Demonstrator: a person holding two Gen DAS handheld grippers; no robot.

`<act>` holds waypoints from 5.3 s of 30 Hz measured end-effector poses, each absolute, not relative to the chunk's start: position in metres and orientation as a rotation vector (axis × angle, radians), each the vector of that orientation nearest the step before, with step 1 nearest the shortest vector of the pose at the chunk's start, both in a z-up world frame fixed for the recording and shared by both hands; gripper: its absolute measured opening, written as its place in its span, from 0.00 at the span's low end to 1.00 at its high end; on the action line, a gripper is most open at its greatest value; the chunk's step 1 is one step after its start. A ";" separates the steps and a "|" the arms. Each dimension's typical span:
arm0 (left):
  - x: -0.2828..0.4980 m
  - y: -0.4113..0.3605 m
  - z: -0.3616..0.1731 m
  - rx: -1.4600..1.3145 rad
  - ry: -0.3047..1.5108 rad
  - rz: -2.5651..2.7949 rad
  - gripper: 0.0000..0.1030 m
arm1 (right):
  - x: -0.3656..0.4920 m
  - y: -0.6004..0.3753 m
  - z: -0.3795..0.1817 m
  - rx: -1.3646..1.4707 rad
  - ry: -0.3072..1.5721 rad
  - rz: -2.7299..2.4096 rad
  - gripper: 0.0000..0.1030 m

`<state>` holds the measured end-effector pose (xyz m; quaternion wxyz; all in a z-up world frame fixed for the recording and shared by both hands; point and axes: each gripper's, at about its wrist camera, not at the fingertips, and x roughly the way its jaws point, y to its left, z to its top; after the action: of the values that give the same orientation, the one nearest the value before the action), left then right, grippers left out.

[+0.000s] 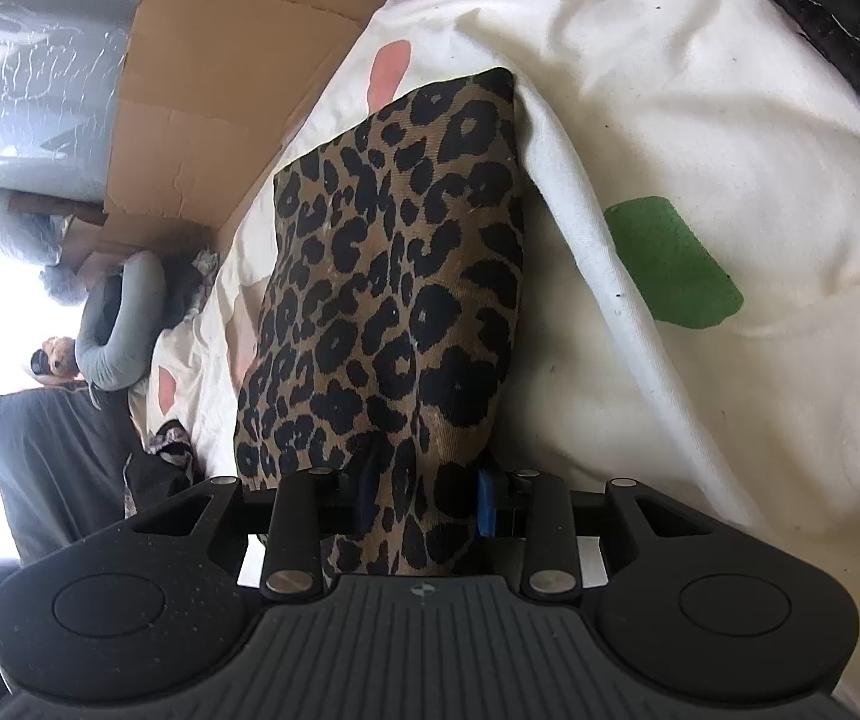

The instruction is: Fold clothes

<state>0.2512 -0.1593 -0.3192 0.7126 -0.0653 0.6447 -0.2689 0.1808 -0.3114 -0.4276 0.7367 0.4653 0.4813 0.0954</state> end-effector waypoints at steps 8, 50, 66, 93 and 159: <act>0.300 -0.147 -0.313 -0.064 1.249 -0.564 0.31 | 0.178 -0.312 -0.427 1.001 1.058 0.212 0.32; 0.322 -0.145 -0.358 0.024 1.111 -0.601 0.02 | 0.184 -0.313 -0.437 1.085 1.012 0.215 0.35; 0.337 -0.145 -0.344 0.016 1.127 -0.615 0.35 | 0.191 -0.307 -0.437 1.079 1.015 0.242 0.06; 0.332 -0.144 -0.376 -0.199 1.253 -0.701 0.15 | 0.198 -0.316 -0.395 0.850 1.000 0.215 0.04; 0.374 -0.178 -0.397 -0.271 1.270 -0.836 0.58 | 0.205 -0.349 -0.429 1.037 0.980 0.112 0.33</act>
<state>0.3737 -0.1776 -0.3971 0.7164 -0.1223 0.5739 -0.3776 0.2051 -0.3486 -0.4288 0.7546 0.4755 0.4493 0.0512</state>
